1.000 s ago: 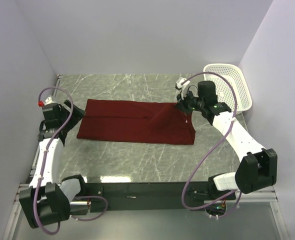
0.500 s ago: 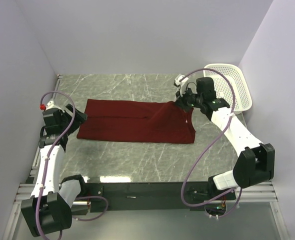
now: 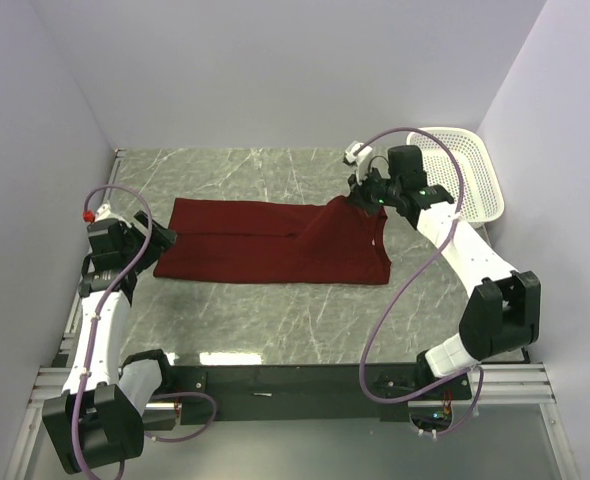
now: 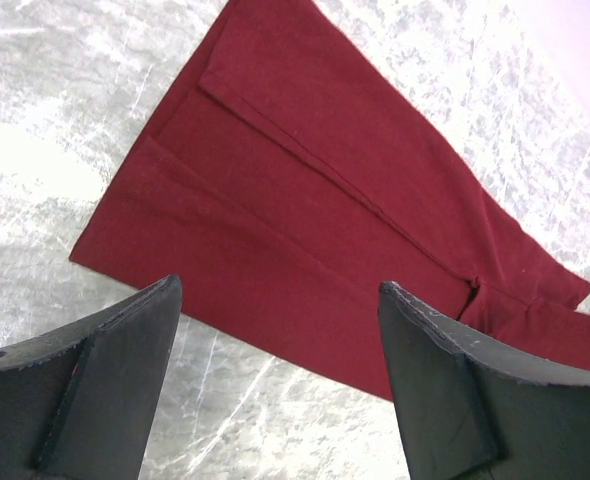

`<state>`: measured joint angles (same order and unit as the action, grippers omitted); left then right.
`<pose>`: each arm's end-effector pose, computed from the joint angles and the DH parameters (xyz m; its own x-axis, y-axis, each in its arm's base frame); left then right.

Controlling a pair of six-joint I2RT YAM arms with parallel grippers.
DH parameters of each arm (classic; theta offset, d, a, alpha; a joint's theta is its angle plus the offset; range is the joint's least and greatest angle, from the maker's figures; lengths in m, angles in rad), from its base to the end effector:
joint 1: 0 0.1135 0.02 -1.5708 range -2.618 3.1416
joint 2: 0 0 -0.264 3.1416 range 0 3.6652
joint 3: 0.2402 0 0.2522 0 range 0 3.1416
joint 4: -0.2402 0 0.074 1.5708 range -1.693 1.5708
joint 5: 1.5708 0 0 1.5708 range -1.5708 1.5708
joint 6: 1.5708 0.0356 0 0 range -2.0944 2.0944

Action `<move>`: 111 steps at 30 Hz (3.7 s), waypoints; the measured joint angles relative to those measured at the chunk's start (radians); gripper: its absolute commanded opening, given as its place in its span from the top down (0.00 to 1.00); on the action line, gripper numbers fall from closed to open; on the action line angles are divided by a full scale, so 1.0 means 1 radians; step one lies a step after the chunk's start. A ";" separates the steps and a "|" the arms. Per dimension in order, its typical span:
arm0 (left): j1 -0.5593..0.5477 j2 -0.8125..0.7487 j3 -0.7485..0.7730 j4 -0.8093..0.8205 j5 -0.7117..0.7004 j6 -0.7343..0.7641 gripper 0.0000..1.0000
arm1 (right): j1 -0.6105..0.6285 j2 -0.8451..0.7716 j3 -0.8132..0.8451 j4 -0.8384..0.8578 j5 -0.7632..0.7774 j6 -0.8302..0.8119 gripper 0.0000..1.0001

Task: Fold and stack the t-shirts
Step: Fold the tshirt

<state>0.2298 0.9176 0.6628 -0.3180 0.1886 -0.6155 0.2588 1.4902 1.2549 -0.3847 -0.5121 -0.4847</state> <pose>0.1995 0.0398 0.2604 -0.3903 -0.6737 -0.6275 -0.3621 0.7390 -0.5682 0.3208 0.1030 0.3169 -0.2134 -0.4767 -0.8528 -0.8002 0.5860 -0.1273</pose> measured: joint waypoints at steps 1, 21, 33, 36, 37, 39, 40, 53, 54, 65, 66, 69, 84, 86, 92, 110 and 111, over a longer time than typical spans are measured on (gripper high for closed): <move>0.000 0.000 -0.003 0.000 0.002 0.002 0.15 | 0.000 0.006 0.008 -0.002 0.000 -0.004 1.00; 0.000 0.000 -0.007 0.000 0.043 0.021 0.16 | 0.000 0.085 0.113 -0.040 0.011 -0.016 1.00; 0.000 0.000 -0.007 0.000 0.050 0.026 0.16 | 0.000 0.082 0.100 -0.043 0.014 -0.030 1.00; 0.000 0.000 -0.007 0.000 0.050 0.026 0.16 | 0.000 0.075 0.076 -0.048 0.014 -0.032 1.00; 0.000 0.000 -0.007 0.000 0.051 0.026 0.16 | 0.000 0.072 0.068 -0.047 0.014 -0.034 1.00; 0.000 0.000 -0.007 0.000 0.051 0.026 0.16 | 0.000 0.066 0.057 -0.051 0.016 -0.034 1.00; 0.000 0.000 -0.007 0.000 0.051 0.026 0.16 | 0.000 0.062 0.052 -0.050 0.018 -0.035 1.00; 0.000 0.000 -0.007 0.000 0.051 0.028 0.16 | 0.000 0.049 0.047 -0.051 0.022 -0.037 1.00; 0.000 0.000 -0.007 0.000 0.051 0.028 0.16 | 0.000 0.049 0.047 -0.051 0.023 -0.037 1.00; 0.000 0.000 -0.008 0.000 0.051 0.029 0.16 | 0.000 0.043 0.044 -0.051 0.026 -0.037 1.00; 0.000 0.000 -0.008 0.000 0.051 0.029 0.16 | 0.000 0.042 0.042 -0.050 0.026 -0.038 1.00; 0.000 0.000 -0.008 0.000 0.053 0.029 0.16 | 0.000 0.039 0.034 -0.050 0.026 -0.038 1.00; 0.000 0.000 -0.008 0.000 0.059 0.029 0.16 | 0.000 -0.031 -0.024 -0.167 -0.133 -0.204 1.00; 0.000 0.000 -0.009 0.002 0.064 0.029 0.16 | 0.004 -0.056 -0.040 -0.214 -0.173 -0.267 1.00; 0.000 0.004 -0.021 0.025 0.120 0.030 0.16 | 0.056 -0.131 -0.139 -0.344 -0.222 -0.450 1.00; 0.000 0.049 -0.024 0.045 0.207 0.033 0.18 | 0.308 -0.125 -0.430 -0.302 -0.001 -0.484 0.71; 0.000 0.049 -0.024 0.045 0.208 0.034 0.18 | 0.308 -0.120 -0.430 -0.301 0.001 -0.480 0.64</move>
<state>0.2298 0.9668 0.6388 -0.2733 0.3962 -0.5819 0.5671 1.3701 0.8249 -0.6857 -0.5114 -0.9646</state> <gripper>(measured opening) 0.827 0.222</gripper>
